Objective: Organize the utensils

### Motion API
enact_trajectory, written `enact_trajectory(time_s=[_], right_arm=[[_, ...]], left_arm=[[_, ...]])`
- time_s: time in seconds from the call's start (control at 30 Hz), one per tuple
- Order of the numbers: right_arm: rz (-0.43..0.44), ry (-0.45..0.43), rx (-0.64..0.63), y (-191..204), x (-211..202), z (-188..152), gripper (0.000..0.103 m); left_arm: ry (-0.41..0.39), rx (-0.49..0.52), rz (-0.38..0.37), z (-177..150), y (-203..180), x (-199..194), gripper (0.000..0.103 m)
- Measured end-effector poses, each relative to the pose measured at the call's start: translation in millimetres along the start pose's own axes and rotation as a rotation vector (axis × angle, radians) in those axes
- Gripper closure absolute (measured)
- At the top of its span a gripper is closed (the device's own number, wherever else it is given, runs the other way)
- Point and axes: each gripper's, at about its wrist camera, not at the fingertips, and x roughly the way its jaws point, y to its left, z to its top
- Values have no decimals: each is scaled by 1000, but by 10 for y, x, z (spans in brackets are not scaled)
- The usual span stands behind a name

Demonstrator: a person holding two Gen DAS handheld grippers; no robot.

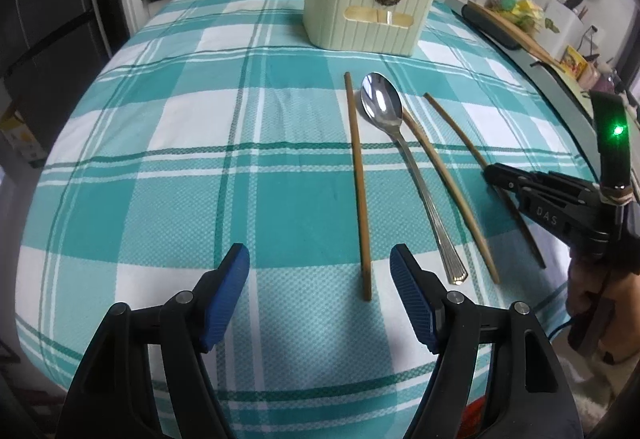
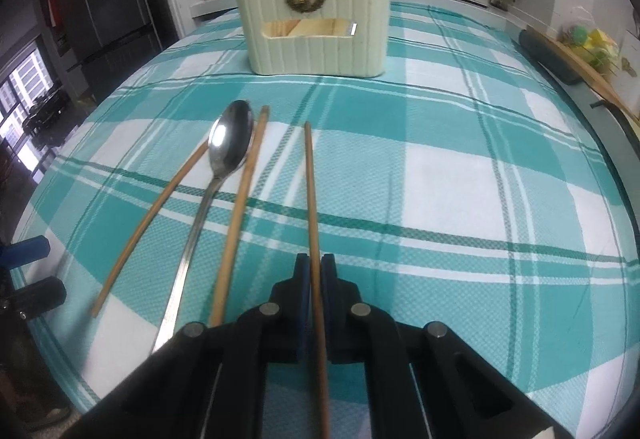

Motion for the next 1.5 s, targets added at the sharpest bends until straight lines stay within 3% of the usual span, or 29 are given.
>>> enact_trajectory(time_s=[0.23, 0.33, 0.4, 0.43, 0.47, 0.73, 0.87, 0.93, 1.0, 1.07, 1.13, 1.5], right_arm=[[-68, -2, 111, -482, -158, -164, 99], [-84, -4, 139, -612, -224, -248, 99], [-87, -10, 149, -661, -257, -293, 99], [-92, -12, 150, -674, -267, -311, 99], [-92, -16, 150, -683, -276, -327, 99], [-120, -28, 149, -731, -311, -370, 99], [-152, -22, 162, -819, -345, -407, 99], [-164, -22, 153, -818, -363, -423, 98], [-172, -29, 145, -793, -390, -437, 92], [-176, -45, 151, -780, -429, -455, 75], [-165, -69, 155, -775, -478, -450, 68], [-163, -78, 165, -811, -550, -387, 68]], left_arm=[[23, 73, 50, 209, -135, 386, 31], [12, 107, 76, 241, -190, 465, 51], [-2, 116, 89, 265, -222, 467, 90], [-3, 106, 103, 276, -222, 472, 98], [-5, 83, 115, 280, -202, 472, 99], [-9, -59, 211, 114, 160, 327, 98], [2, -100, 186, -4, 312, 207, 97], [1, -123, 137, -23, 362, 178, 90], [-5, -139, 112, -22, 397, 153, 65], [-22, -131, 118, 0, 391, 123, 59], [-28, -122, 116, 32, 385, 107, 59], [-23, -97, 134, 57, 387, 142, 55]])
